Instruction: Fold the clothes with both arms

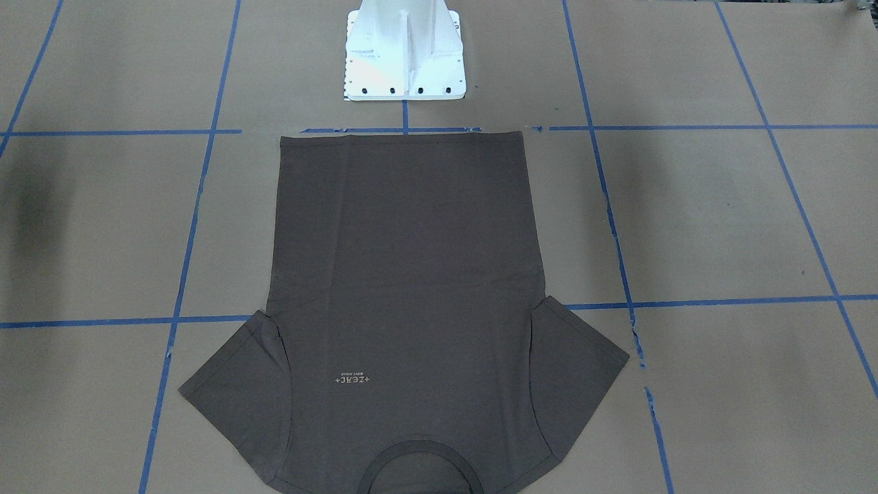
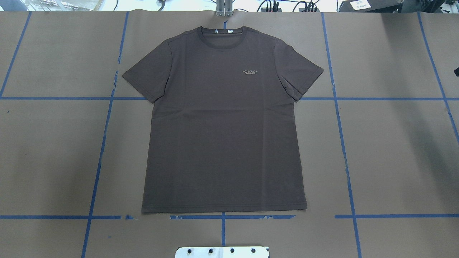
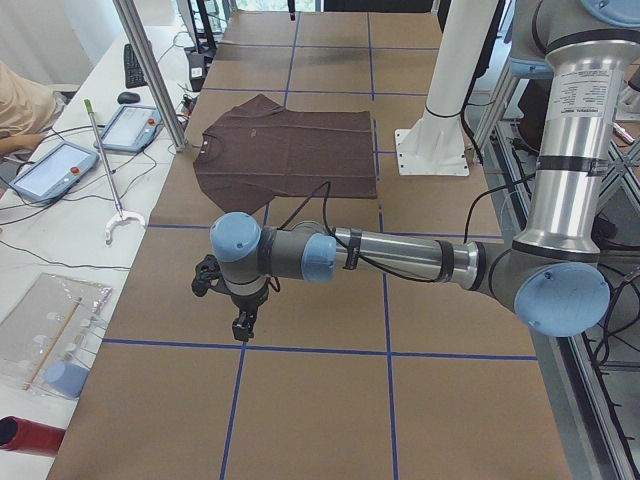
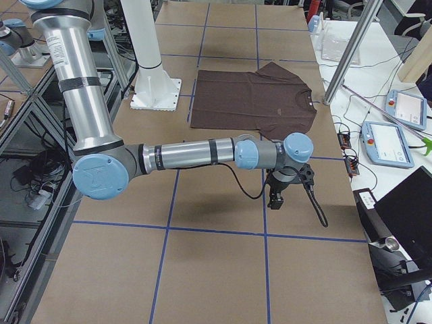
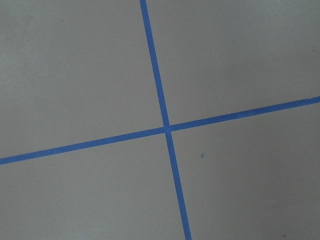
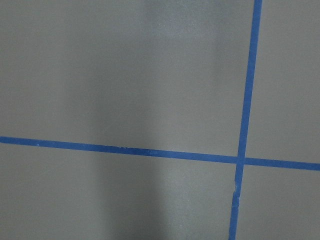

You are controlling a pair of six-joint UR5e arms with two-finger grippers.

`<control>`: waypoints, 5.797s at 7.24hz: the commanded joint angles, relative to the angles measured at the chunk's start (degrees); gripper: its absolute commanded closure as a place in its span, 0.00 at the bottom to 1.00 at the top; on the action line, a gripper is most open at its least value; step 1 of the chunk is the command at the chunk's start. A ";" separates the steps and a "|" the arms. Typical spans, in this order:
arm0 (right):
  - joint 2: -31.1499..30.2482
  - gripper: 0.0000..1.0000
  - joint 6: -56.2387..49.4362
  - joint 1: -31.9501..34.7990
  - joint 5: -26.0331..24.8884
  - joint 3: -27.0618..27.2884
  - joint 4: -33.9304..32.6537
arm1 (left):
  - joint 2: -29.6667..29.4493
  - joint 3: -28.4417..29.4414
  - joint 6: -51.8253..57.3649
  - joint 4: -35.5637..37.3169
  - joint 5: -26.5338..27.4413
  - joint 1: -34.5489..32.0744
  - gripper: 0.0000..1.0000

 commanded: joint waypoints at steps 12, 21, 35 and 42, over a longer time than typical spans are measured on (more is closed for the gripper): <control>13.23 0.01 40.22 -20.63 -4.50 -14.60 38.27 | -3.35 -0.07 -9.02 -6.56 -1.86 4.53 0.00; 23.02 0.28 61.19 -30.15 -25.19 -22.73 39.11 | -3.18 -0.16 -9.20 -6.56 -1.94 4.53 0.00; 22.75 0.45 61.97 -30.06 -25.02 -23.17 38.94 | -2.91 -0.60 -9.28 -6.48 -2.12 4.53 0.00; 23.64 0.38 67.08 -30.23 -25.02 -24.84 38.67 | -2.74 -0.77 -9.28 -6.48 -2.21 4.53 0.00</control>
